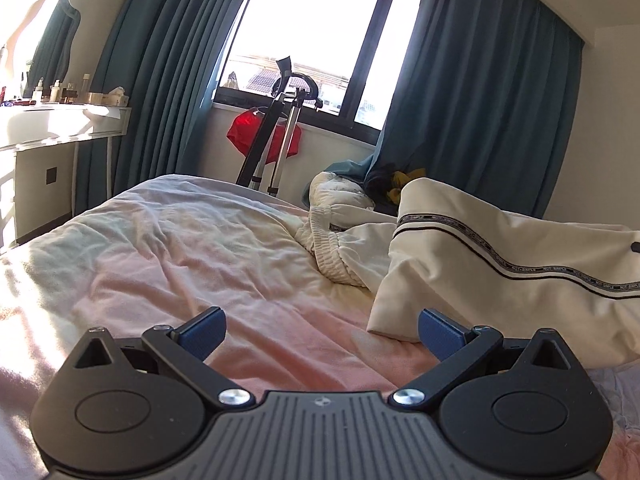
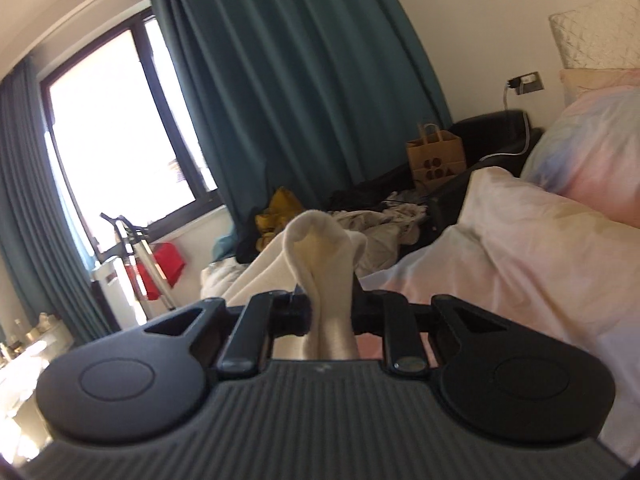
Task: Fold clothes
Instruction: 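Lift and pull the gripped cuff with the right tool, spreading the garment, then lay the garment flat and open the right tool to release it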
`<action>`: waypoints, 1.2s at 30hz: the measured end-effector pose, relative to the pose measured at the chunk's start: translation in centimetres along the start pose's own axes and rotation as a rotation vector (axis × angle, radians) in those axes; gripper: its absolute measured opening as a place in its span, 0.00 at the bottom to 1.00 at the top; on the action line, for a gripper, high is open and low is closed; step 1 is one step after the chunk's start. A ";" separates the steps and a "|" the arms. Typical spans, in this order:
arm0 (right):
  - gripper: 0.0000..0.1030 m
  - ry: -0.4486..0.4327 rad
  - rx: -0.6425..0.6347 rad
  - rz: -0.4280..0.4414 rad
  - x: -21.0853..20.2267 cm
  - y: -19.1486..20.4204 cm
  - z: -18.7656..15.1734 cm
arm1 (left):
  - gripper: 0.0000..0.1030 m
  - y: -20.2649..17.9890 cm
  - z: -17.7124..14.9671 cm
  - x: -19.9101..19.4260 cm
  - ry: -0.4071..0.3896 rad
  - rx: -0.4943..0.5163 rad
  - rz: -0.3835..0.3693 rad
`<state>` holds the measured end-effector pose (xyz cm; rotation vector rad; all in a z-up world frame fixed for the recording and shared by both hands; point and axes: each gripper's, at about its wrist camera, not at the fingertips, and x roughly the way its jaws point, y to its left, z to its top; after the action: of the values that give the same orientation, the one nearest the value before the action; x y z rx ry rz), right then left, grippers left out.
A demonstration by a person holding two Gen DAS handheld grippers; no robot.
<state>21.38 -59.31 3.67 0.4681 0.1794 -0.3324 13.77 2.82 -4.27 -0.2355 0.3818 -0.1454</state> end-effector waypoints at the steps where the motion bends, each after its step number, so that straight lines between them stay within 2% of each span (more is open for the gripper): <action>1: 0.19 0.018 0.002 -0.037 0.9 -1.6 -0.8 | 1.00 -0.1 -0.1 0.3 0.009 0.001 -0.001; 5: 0.19 0.109 0.017 -0.172 5.1 -7.5 -4.3 | 1.00 -0.2 -0.6 1.9 0.059 -0.012 -0.017; 8: 0.20 0.187 0.002 -0.239 8.1 -9.7 -7.9 | 1.00 -0.4 -1.0 3.1 0.070 0.023 -0.013; 11: 0.20 0.201 -0.051 -0.262 9.4 -10.4 -9.7 | 1.00 -0.5 -1.3 4.3 0.082 0.050 0.009; 15: 0.23 0.210 -0.047 -0.239 9.5 -10.4 -9.4 | 1.00 -0.5 -1.3 5.0 0.086 0.060 0.019; 18: 0.36 0.224 -0.048 -0.214 8.3 -9.9 -8.2 | 1.00 -1.2 -0.8 4.7 0.076 0.124 0.038; 19: 0.47 0.226 -0.058 -0.214 7.7 -9.5 -7.8 | 1.00 -1.4 -0.5 4.3 0.067 0.142 0.045; 20: 0.63 0.227 -0.071 -0.217 7.0 -9.0 -7.5 | 1.00 -1.7 -0.3 3.9 0.057 0.161 0.051; 22: 0.82 0.207 -0.087 -0.206 5.1 -8.0 -6.9 | 1.00 -1.9 0.0 3.0 0.047 0.161 0.035; 28: 0.83 0.150 -0.154 -0.177 -1.6 -3.2 -5.2 | 1.00 -2.6 0.9 0.1 0.025 0.139 -0.027; 31: 0.83 0.136 -0.196 -0.115 -5.0 0.1 -5.2 | 1.00 -2.8 1.1 -1.3 0.018 0.143 -0.047; 36: 0.83 0.167 -0.265 -0.003 -10.0 6.1 -6.9 | 1.00 -3.2 1.6 -4.0 0.015 0.193 -0.028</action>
<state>13.62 -48.22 2.59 0.2330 0.3817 -0.2678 10.41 0.82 -0.68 -0.0492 0.3764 -0.2108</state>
